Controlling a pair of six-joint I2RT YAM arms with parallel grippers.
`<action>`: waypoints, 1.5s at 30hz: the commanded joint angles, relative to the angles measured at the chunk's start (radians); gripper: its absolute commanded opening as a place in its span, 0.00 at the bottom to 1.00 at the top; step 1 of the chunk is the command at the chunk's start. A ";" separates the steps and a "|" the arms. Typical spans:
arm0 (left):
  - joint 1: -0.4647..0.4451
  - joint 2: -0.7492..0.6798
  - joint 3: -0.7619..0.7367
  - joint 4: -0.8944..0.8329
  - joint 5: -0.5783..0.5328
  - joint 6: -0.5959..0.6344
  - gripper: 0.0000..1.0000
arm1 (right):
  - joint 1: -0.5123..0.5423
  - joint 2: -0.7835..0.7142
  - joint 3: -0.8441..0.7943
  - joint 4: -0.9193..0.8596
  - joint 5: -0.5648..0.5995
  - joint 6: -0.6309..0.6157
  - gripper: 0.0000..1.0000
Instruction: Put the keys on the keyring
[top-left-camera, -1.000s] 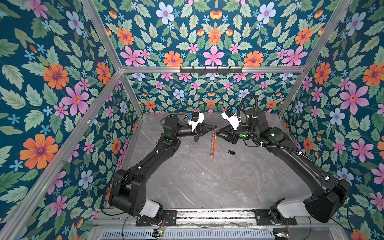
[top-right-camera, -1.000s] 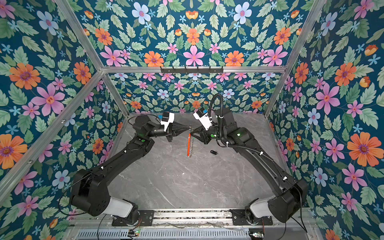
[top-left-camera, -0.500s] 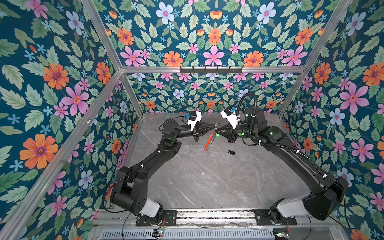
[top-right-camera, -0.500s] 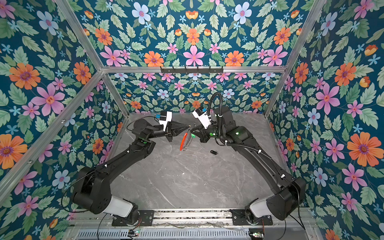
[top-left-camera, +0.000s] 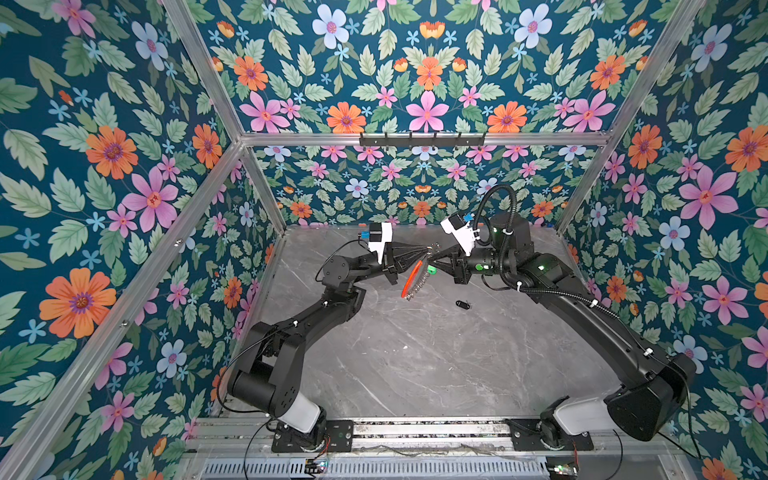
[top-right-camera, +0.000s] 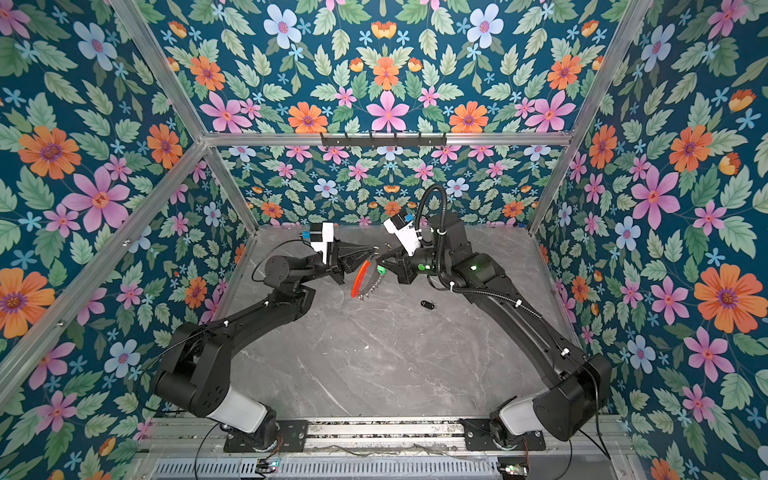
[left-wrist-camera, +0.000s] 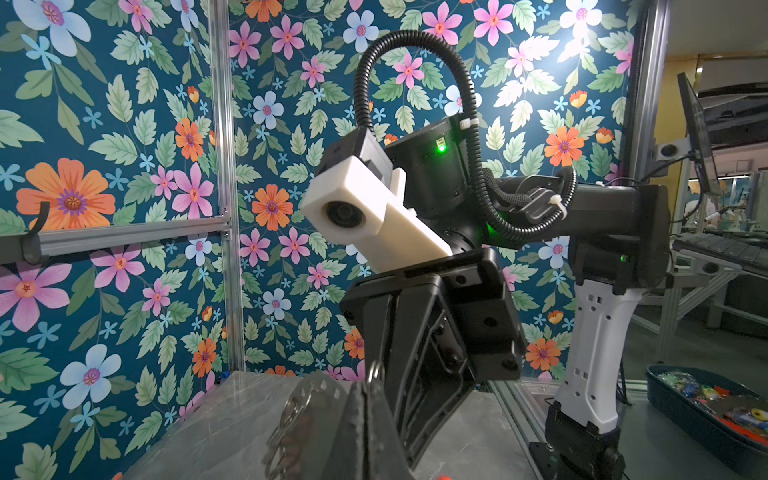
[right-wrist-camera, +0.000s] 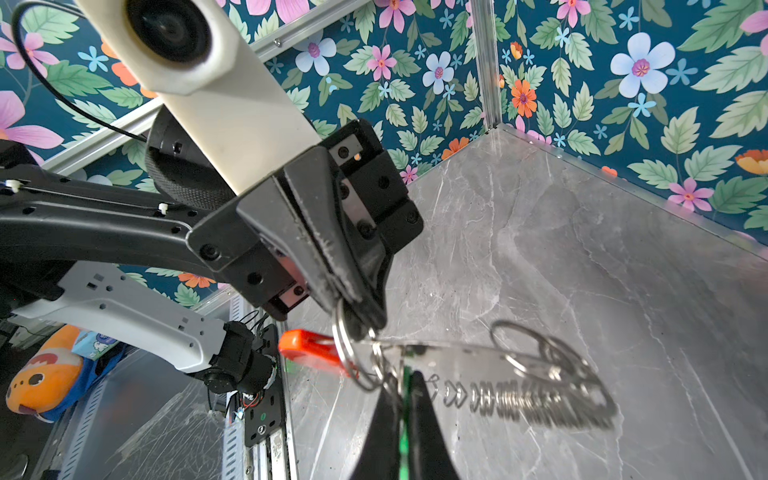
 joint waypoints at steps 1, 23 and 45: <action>0.000 -0.009 -0.007 0.116 -0.075 -0.016 0.00 | 0.002 -0.024 -0.011 -0.016 0.025 0.004 0.12; -0.025 0.012 -0.042 0.205 -0.166 -0.198 0.00 | -0.076 -0.018 0.021 0.321 -0.186 0.310 0.28; -0.039 0.026 -0.009 0.205 -0.172 -0.222 0.00 | -0.074 -0.009 -0.015 0.368 -0.206 0.341 0.22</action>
